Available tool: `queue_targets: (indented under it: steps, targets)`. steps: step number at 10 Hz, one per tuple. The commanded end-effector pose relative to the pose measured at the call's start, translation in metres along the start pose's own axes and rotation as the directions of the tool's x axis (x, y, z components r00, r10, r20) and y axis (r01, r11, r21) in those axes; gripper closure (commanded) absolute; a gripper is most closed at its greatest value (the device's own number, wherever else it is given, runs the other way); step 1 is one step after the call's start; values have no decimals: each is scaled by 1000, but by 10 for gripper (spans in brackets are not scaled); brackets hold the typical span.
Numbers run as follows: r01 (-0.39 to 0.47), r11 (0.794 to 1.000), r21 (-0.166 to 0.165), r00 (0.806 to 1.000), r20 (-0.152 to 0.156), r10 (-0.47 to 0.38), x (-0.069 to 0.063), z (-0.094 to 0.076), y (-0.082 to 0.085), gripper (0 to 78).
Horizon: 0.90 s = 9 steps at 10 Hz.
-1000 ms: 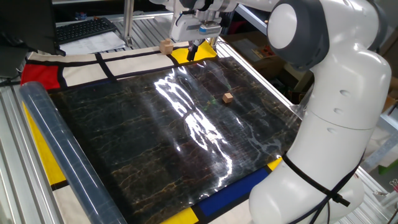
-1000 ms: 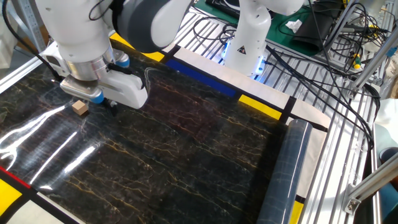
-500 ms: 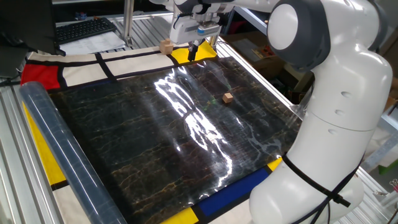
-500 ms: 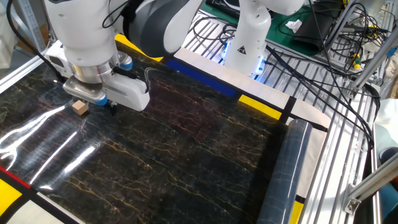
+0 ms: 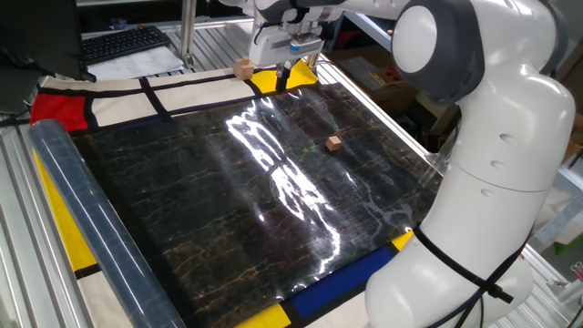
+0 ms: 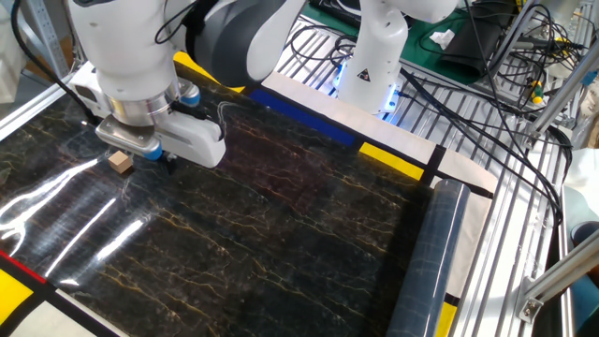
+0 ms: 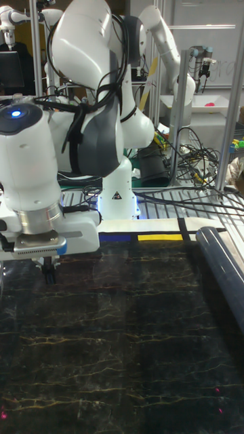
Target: Hold a small block with the gripper and sweep it from left to right on the table
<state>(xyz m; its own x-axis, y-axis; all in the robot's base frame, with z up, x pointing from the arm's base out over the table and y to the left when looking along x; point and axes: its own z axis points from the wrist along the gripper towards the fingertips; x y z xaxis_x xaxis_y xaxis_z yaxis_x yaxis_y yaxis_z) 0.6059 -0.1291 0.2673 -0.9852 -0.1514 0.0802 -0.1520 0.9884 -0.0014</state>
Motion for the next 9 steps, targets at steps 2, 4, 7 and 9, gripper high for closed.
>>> queue_targets:
  steps: [2, 4, 7, 9]
  targets:
    - [-43, 999, 1, 999, 19, 43, 38, 40, -93, 776]
    - [-36, 999, 2, 999, 18, 36, 50, 42, -114, 776]
    - [-104, 994, 19, 995, -4, 104, 68, 44, -143, 776]
    - [-96, 995, 21, 995, -4, 96, 73, 45, -148, 776]
